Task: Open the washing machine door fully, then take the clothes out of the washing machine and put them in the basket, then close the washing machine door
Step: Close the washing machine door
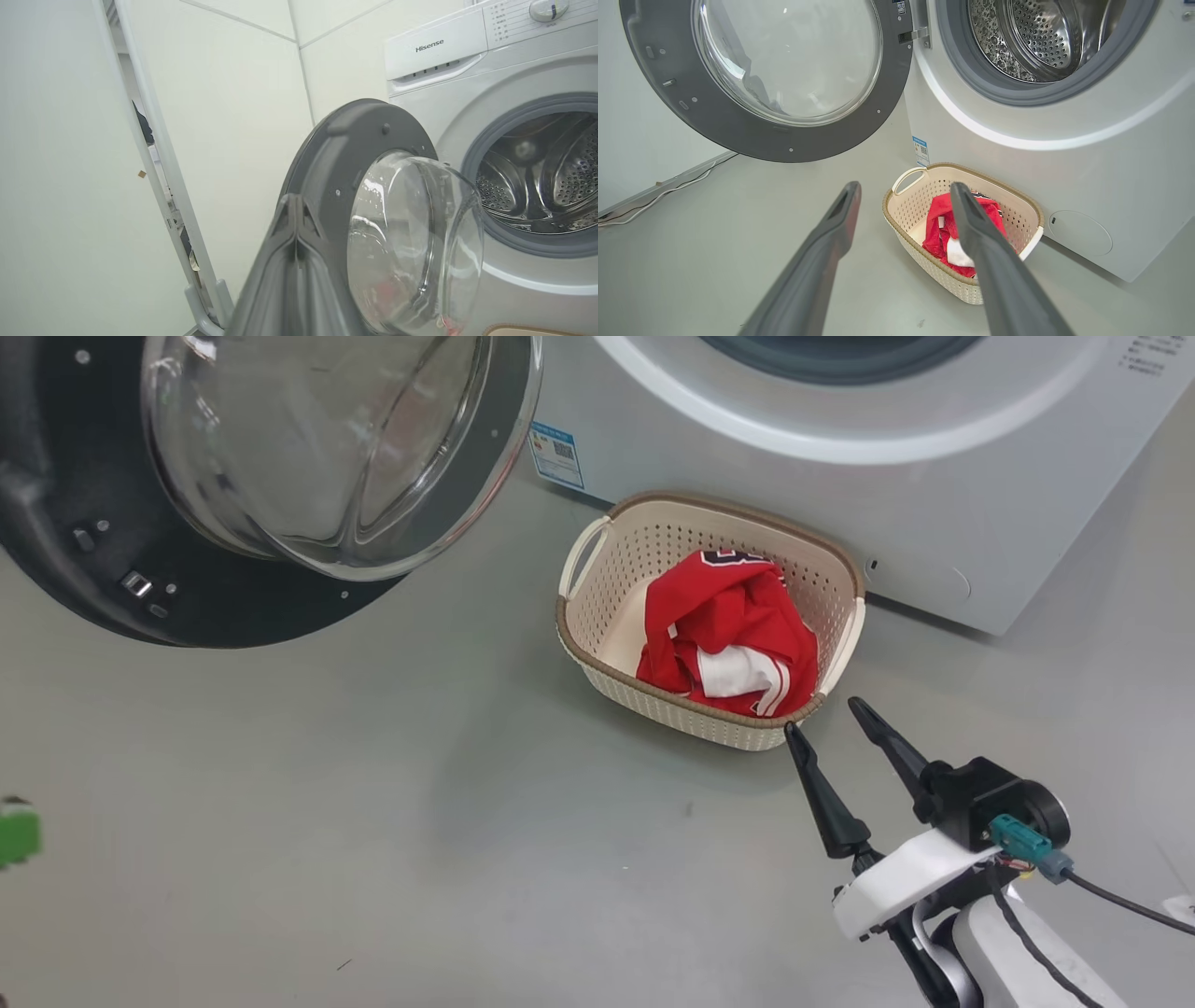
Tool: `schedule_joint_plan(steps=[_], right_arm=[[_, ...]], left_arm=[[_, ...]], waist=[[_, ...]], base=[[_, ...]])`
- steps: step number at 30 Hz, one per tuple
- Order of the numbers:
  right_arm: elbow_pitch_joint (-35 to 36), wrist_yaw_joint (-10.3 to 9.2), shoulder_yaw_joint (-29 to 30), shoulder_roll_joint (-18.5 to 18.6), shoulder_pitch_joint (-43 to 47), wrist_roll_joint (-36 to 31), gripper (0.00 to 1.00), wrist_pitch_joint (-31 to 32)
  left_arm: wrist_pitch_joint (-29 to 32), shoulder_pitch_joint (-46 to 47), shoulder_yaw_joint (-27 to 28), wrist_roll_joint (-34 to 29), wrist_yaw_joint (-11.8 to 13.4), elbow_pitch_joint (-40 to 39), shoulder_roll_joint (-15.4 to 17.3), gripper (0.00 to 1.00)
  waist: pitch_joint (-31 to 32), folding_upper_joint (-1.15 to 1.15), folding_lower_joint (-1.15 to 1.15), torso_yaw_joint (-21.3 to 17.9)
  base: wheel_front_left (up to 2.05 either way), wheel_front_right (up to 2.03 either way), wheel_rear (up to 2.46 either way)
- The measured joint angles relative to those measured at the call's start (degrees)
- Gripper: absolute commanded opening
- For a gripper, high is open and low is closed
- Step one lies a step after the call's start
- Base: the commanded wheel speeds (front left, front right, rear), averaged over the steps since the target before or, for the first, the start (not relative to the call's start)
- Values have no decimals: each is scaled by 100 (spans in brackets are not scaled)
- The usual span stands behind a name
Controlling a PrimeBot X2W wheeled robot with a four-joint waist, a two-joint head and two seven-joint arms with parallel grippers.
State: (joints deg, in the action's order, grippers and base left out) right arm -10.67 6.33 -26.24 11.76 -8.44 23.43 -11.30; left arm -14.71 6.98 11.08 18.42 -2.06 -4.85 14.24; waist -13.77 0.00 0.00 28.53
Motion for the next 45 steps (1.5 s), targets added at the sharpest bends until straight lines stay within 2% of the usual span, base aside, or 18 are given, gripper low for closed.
schedule_joint_plan(steps=[8, 15, 20, 25, 27, 28, 35, 39, 45], right_arm=[[220, 0, 93, 233, -216, -93, 100, 91], [334, 1, 94, 285, -314, -97, 100, 149], [353, 5, 60, 312, -325, -103, 100, 151], [355, 7, -12, 305, -327, -136, 100, 192], [357, 7, -55, 296, -328, -136, 100, 200], [372, 7, -88, 277, -332, -136, 100, 200], [379, 8, -97, 277, -338, -136, 100, 199], [379, 8, -114, 277, -338, -136, 100, 199], [388, 8, -112, 280, -338, -136, 100, 199]], left_arm=[[119, 903, 777, 223, -26, 126, 857, 0], [657, 1514, 1443, 1034, -16, 1131, 1092, 0], [1244, 2165, 2038, 2160, 165, 2129, 957, 0], [1870, 2848, 2570, 3229, 531, 2888, 601, 0], [2018, 3053, 2788, 3448, 683, 3119, 581, 0], [2121, 3211, 3072, 3651, 771, 3297, 632, 0], [2382, 3838, 3764, 4352, 836, 3895, 654, 0], [2429, 4017, 4080, 4498, 890, 4228, 695, 0], [2758, 4276, 4189, 4717, 892, 4747, 725, 0]], waist=[[-446, 0, 0, -263], [-714, 0, 0, -537], [-836, 0, 0, -718], [-879, 0, 0, -860], [-877, 0, 0, -906], [-872, 0, 0, -948], [-829, 0, 0, -1063], [-786, 0, 0, -1116], [-765, 0, 0, -1172]], base=[[0, 0, 0], [0, 0, 0], [0, 0, 0], [0, 0, 0], [0, 0, 0], [0, 0, 0], [0, 0, 0], [0, 0, 0], [0, 0, 0]])
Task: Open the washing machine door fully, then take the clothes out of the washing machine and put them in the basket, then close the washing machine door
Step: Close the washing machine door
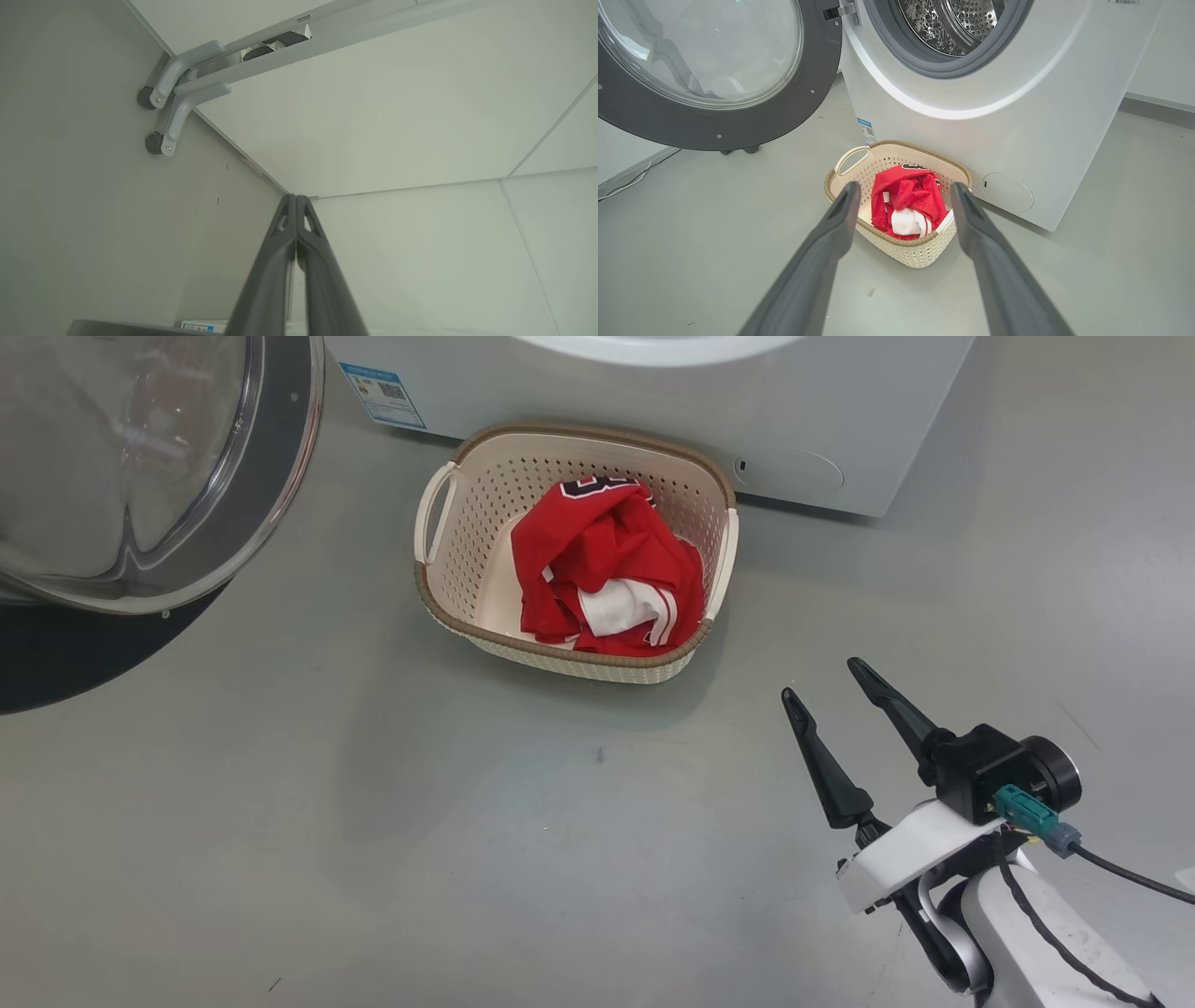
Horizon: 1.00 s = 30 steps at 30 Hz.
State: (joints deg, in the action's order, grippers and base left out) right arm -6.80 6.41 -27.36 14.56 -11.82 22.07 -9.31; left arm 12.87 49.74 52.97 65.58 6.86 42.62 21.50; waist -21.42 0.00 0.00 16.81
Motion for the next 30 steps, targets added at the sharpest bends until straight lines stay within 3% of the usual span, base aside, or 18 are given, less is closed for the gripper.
schedule_joint_plan(steps=[10, 30], right_arm=[[19, 0, 1, 1, 0, 1, 100, 0], [-5, -1, 7, -1, 0, 5, 100, -9]], left_arm=[[366, 225, -20, -89, 43, 871, 68, 0], [859, 611, -309, -407, 43, 1494, 281, 0]], waist=[[-9, 0, 0, -57], [55, 0, 0, -124]], base=[[0, 0, 0], [0, 0, 0]])
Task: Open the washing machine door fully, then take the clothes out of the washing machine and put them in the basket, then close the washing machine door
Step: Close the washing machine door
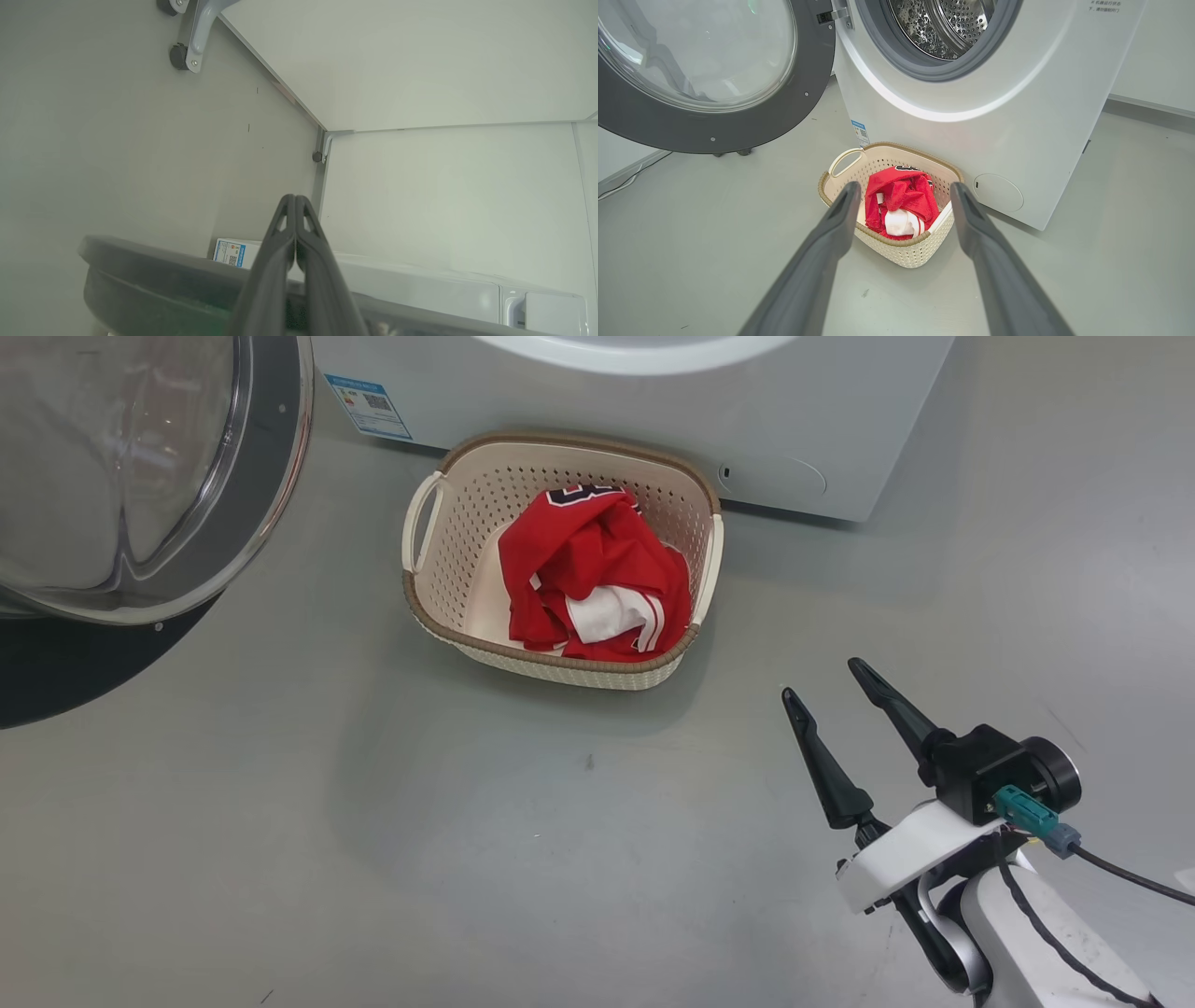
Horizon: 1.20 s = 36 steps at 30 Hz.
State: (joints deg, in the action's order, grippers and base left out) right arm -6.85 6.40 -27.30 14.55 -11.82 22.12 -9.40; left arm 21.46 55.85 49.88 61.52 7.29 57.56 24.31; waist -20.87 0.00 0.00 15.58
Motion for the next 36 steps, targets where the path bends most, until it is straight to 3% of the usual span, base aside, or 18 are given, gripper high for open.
schedule_joint_plan(steps=[25, 36], right_arm=[[-104, 0, -69, -90, 2, 13, 100, -29], [-187, 0, -77, -152, 2, 57, 100, -59]], left_arm=[[1181, 63, -561, -213, -14, 311, 142, 0], [1568, 44, -742, -311, -245, 344, 133, 0]], waist=[[243, 0, 0, 90], [351, 0, 0, 122]], base=[[0, 0, 0], [0, 0, 0]])
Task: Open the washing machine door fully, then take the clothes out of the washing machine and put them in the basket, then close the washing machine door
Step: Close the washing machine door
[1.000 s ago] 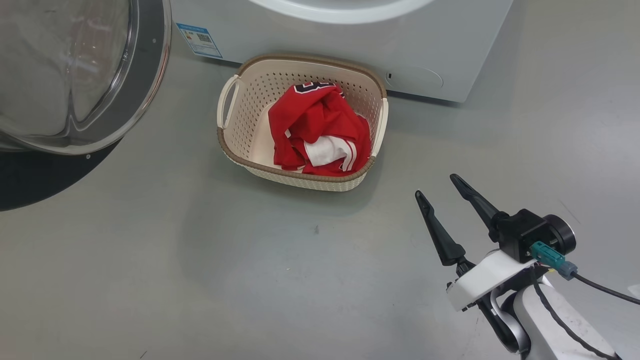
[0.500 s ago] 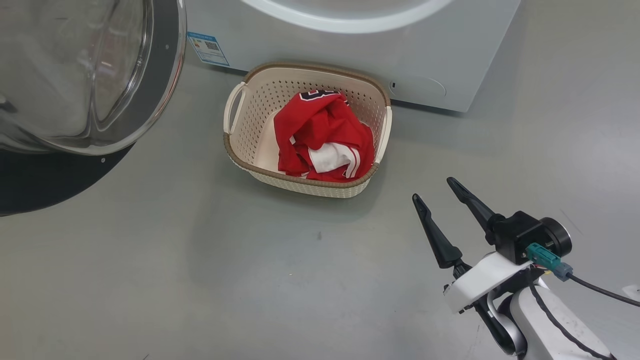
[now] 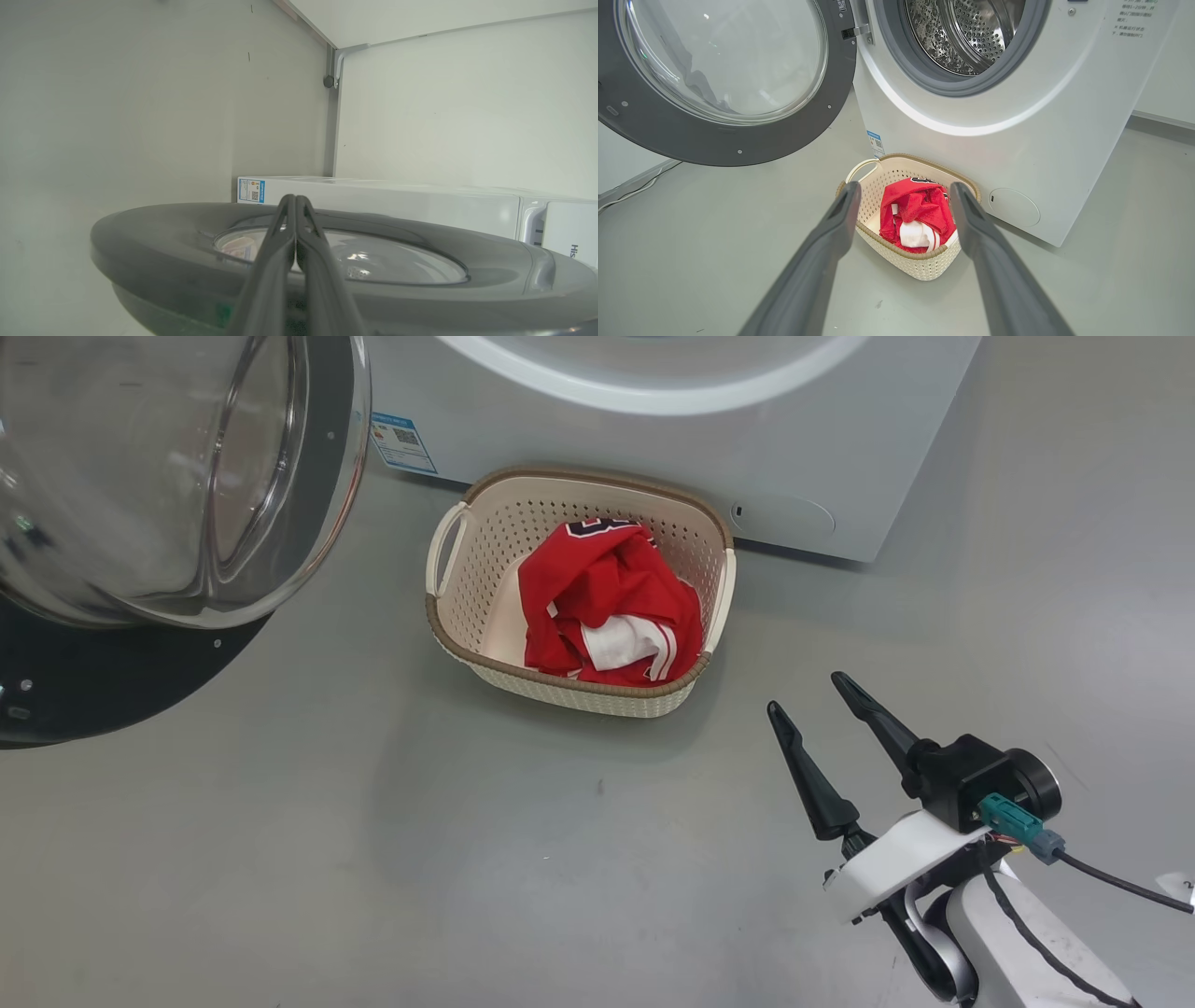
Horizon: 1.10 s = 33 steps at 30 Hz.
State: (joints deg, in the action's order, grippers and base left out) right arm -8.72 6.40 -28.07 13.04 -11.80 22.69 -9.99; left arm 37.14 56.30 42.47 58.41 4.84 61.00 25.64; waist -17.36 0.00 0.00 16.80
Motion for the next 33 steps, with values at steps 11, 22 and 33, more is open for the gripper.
schedule_joint_plan(steps=[11, 22, 33], right_arm=[[-74, -1, -37, -55, 18, 52, 100, -49], [-185, -1, -32, -59, 30, 100, 100, -100], [-288, 0, -132, -183, 63, 126, 100, -143]], left_arm=[[821, -47, -156, 63, -369, 78, -237, 0], [1691, -297, -534, 101, -699, 152, -528, 0], [2398, -475, -569, 271, -1003, 55, -770, 0]], waist=[[132, 0, 0, 122], [249, 0, 0, 214], [460, 0, 0, 272]], base=[[0, 0, 0], [0, 0, 0], [0, 0, 0]])
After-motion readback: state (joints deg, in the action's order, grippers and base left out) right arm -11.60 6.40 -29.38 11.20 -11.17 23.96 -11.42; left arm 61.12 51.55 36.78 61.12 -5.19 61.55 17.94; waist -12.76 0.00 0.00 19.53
